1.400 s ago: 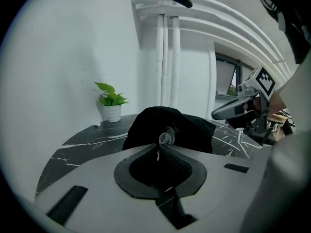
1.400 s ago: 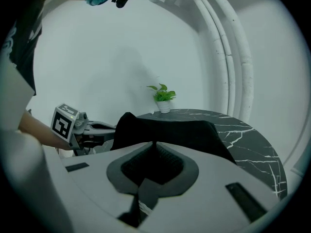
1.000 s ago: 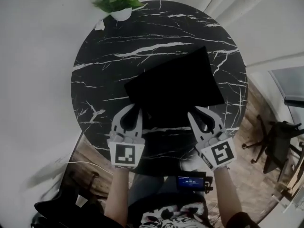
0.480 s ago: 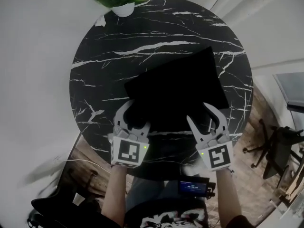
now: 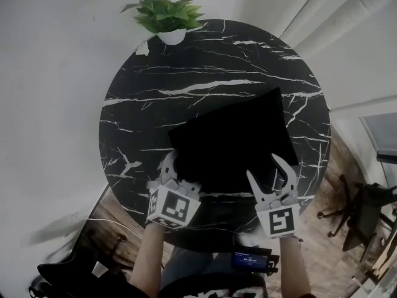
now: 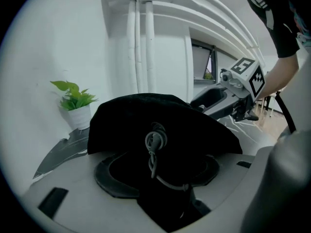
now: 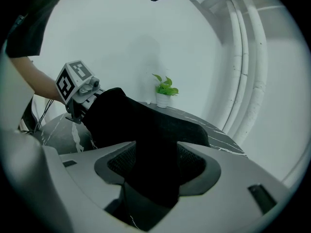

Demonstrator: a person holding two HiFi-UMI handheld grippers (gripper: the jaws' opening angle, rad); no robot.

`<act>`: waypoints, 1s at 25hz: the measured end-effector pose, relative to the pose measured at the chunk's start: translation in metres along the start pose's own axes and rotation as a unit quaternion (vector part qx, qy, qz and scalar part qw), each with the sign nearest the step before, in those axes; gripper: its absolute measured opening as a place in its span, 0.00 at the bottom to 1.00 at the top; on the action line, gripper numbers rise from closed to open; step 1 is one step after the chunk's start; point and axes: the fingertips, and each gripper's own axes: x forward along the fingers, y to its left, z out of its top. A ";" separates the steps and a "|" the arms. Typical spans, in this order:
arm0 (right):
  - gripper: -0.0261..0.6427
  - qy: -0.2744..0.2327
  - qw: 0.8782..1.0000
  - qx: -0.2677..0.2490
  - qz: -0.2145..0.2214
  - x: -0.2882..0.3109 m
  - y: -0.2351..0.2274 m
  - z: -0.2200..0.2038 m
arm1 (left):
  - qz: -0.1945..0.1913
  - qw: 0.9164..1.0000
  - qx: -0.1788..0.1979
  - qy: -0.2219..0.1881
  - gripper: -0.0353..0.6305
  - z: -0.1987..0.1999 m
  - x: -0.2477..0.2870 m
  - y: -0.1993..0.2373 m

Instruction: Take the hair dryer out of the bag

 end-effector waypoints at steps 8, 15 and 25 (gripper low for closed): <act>0.38 0.027 0.999 -0.039 0.001 0.006 0.003 0.003 | 0.004 1.000 0.001 0.004 0.41 -0.001 0.014 0.004; 0.38 0.043 0.996 -0.075 -0.006 0.014 0.007 0.004 | 0.003 1.000 -0.004 0.013 0.41 -0.006 0.021 0.006; 0.15 0.048 0.994 -0.093 -0.033 0.021 0.000 -0.002 | 0.013 0.999 0.029 0.029 0.08 -0.005 0.026 -0.003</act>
